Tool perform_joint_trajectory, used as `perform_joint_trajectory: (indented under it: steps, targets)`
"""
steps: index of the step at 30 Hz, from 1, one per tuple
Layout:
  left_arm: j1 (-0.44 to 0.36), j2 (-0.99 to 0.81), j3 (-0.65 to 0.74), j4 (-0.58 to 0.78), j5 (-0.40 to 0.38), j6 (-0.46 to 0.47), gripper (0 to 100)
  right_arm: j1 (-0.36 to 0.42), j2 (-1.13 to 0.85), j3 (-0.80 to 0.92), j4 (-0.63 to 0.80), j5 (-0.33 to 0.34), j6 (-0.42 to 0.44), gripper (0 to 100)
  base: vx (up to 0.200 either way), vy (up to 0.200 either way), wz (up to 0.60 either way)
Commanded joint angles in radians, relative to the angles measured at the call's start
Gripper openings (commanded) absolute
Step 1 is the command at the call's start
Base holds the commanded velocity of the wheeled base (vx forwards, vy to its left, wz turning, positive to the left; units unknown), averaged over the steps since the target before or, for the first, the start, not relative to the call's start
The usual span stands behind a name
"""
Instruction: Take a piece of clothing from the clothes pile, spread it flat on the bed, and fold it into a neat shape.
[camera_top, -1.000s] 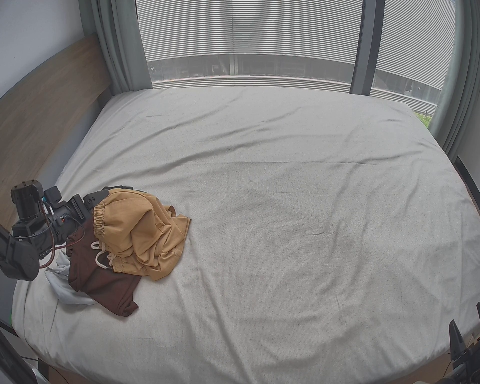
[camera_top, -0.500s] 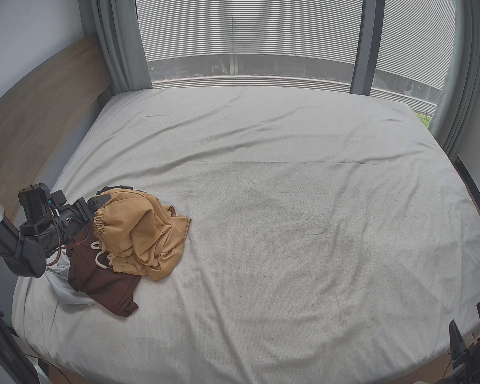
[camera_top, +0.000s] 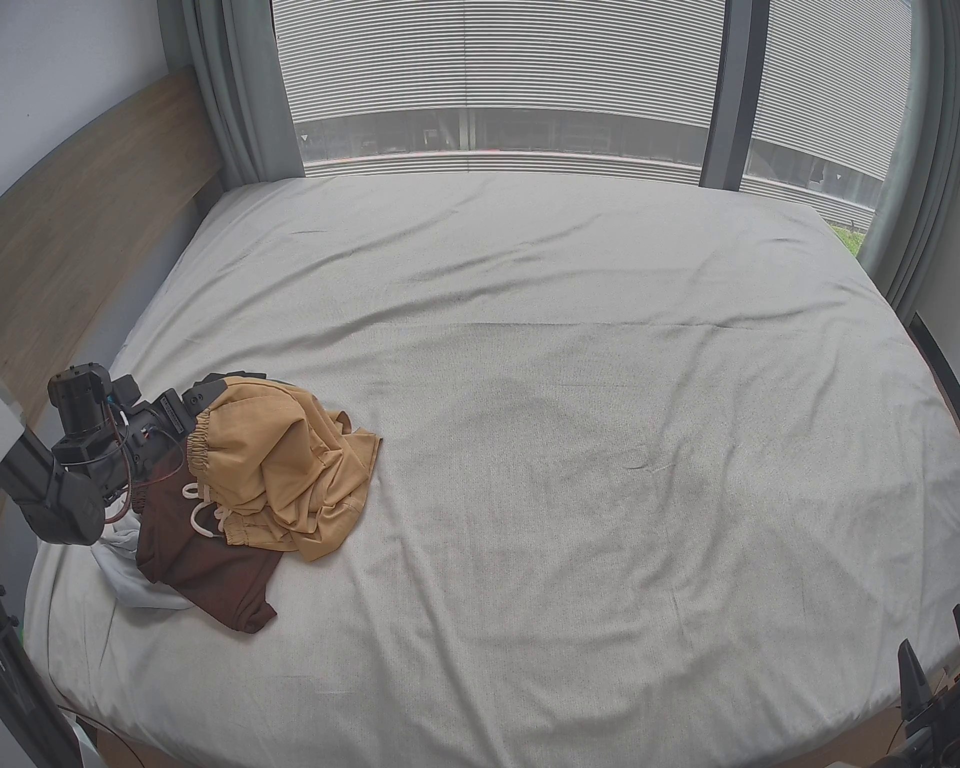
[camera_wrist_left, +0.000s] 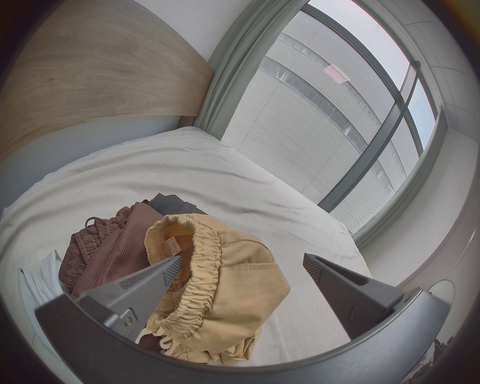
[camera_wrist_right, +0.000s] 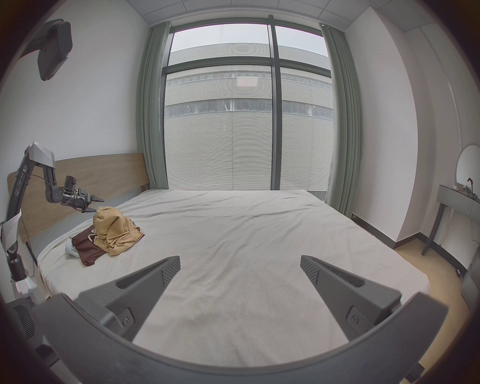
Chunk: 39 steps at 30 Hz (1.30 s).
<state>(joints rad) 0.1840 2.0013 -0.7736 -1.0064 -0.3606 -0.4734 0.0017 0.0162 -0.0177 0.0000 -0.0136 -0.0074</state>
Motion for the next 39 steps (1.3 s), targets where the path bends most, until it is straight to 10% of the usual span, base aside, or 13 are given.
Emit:
perform_joint_trajectory:
  steps: [1,31,32,39]
  targets:
    - [0.0,0.017,-0.032,0.006,0.0,-0.001,100,0.0,-0.016,0.018,0.0,0.0,0.0,100,0.0,0.0,0.0]
    - [-0.028,0.163,-0.174,-0.003,-0.014,-0.031,100,0.0,-0.016,0.018,0.0,0.0,0.0,100,0.0,0.0,0.0]
    - [-0.028,0.165,-0.176,-0.001,-0.014,-0.042,0,0.0,-0.016,0.018,0.0,0.0,0.0,100,0.0,0.0,0.0]
    - [-0.032,0.165,-0.173,-0.001,-0.015,-0.047,0,0.0,-0.016,0.018,0.0,0.0,0.0,100,0.0,0.0,0.0]
